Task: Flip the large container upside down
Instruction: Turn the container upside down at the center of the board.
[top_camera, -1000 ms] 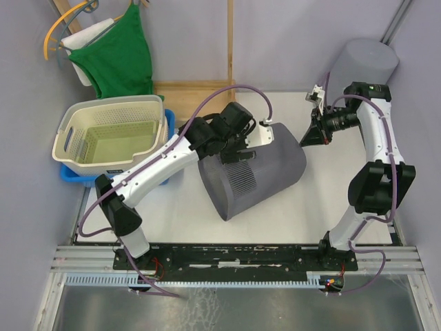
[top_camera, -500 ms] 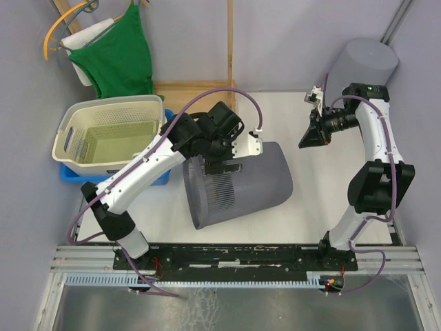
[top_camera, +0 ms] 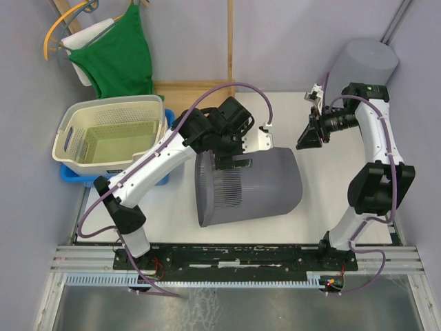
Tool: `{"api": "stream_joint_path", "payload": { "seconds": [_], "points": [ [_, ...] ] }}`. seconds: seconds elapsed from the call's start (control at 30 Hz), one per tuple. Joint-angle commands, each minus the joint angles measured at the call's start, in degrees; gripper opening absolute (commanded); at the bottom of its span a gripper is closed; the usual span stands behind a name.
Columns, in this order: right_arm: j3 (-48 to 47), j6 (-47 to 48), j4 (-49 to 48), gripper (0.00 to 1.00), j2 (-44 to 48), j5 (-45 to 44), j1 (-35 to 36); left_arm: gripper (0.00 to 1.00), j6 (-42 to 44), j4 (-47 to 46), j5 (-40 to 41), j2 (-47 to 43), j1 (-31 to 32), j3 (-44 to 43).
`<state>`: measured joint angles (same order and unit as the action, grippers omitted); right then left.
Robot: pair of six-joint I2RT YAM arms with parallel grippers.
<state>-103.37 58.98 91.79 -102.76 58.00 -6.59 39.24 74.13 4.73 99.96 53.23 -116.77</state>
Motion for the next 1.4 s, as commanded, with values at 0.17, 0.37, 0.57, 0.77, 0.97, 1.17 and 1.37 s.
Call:
{"api": "stream_joint_path", "payload": {
  "seconds": [0.17,0.37,0.57,0.77,0.97,1.17,1.37],
  "points": [
    [11.2,-21.3,-18.6,0.52,24.8,0.8,21.9,0.99,-1.9,-7.6,6.2,-0.9,0.3,-2.3],
    [19.7,-23.7,-28.6,0.56,26.5,-8.9,31.9,0.99,-2.4,-8.3,5.6,0.1,0.4,-2.3],
    [23.4,-28.2,-41.5,0.54,26.7,-15.5,34.0,0.99,-3.1,-8.5,4.2,0.6,0.9,-2.6],
    [26.1,-32.0,-54.3,0.55,24.2,-18.4,34.1,0.99,-3.7,-9.5,3.2,0.6,1.8,-1.6],
    [30.6,-33.4,-61.1,0.58,23.0,-16.2,34.0,0.99,-3.8,-11.1,3.4,-0.1,1.7,0.7],
    [36.8,-31.1,-63.8,0.60,22.2,-15.0,34.0,0.99,-4.1,-12.5,4.7,-0.6,1.7,0.7],
    [41.4,-26.6,-62.7,0.60,21.8,-17.3,34.0,0.99,-3.2,-14.0,10.6,-0.3,1.8,-5.7]
  ]
}}
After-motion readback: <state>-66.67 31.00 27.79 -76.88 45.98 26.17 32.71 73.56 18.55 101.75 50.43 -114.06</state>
